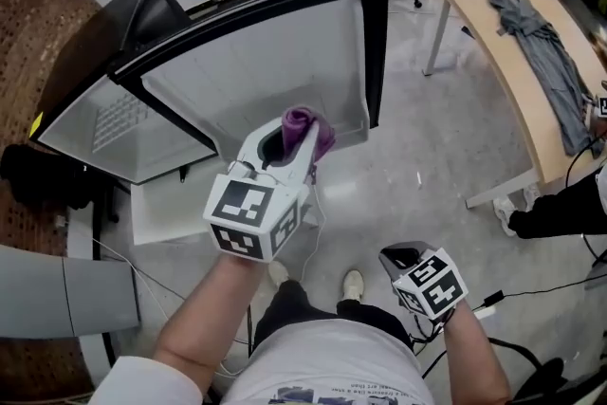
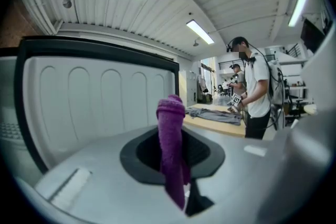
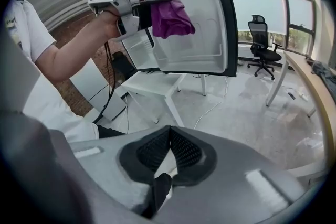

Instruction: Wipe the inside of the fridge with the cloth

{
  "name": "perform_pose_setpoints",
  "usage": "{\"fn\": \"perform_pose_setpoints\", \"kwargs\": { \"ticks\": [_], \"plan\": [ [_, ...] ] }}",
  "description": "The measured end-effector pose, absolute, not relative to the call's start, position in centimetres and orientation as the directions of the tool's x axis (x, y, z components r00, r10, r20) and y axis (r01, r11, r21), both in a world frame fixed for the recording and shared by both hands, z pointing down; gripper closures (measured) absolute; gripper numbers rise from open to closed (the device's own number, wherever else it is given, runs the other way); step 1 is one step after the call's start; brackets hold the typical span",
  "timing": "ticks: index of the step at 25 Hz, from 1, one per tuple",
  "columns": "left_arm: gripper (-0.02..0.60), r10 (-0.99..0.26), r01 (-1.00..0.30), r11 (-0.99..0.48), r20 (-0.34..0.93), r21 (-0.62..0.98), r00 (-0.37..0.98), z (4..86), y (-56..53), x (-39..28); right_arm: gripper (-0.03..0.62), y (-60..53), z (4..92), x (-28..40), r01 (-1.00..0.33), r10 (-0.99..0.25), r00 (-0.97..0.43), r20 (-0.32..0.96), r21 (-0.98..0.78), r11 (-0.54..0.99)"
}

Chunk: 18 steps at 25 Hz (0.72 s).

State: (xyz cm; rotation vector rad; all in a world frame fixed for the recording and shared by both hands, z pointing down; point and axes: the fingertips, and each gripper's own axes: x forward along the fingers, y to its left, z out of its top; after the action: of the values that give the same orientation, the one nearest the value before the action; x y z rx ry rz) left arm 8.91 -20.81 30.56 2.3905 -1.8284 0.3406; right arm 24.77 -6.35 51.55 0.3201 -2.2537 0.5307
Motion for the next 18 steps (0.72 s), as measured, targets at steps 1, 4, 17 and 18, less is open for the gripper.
{"fn": "perform_pose_setpoints", "kwargs": {
  "ticks": [1, 4, 17, 18],
  "plan": [
    [0.511, -0.937, -0.964, -0.261, 0.254, -0.048, 0.241, 31.1, -19.9, 8.6, 0.591, -6.3, 51.5, 24.3, -0.375, -0.053, -0.663, 0.747, -0.270, 0.887],
    [0.511, -0.930, -0.973, -0.226, 0.307, -0.049, 0.200, 34.1, -17.5, 7.0, 0.591, -6.0, 51.4, 22.9, -0.335, -0.023, -0.663, 0.748, -0.269, 0.903],
    [0.511, -0.846, -1.000, -0.008, 0.533, -0.011, 0.001, 48.2, -13.5, -1.8, 0.591, -5.2, 51.8, 19.8, -0.230, 0.056, -0.637, 0.769, -0.259, 0.938],
    [0.512, -0.837, -1.000, 0.008, 0.548, 0.004, -0.004, 49.1, -13.6, -2.5, 0.591, -5.1, 51.9, 19.9, -0.233, 0.056, -0.633, 0.772, -0.259, 0.937]
  ]
}}
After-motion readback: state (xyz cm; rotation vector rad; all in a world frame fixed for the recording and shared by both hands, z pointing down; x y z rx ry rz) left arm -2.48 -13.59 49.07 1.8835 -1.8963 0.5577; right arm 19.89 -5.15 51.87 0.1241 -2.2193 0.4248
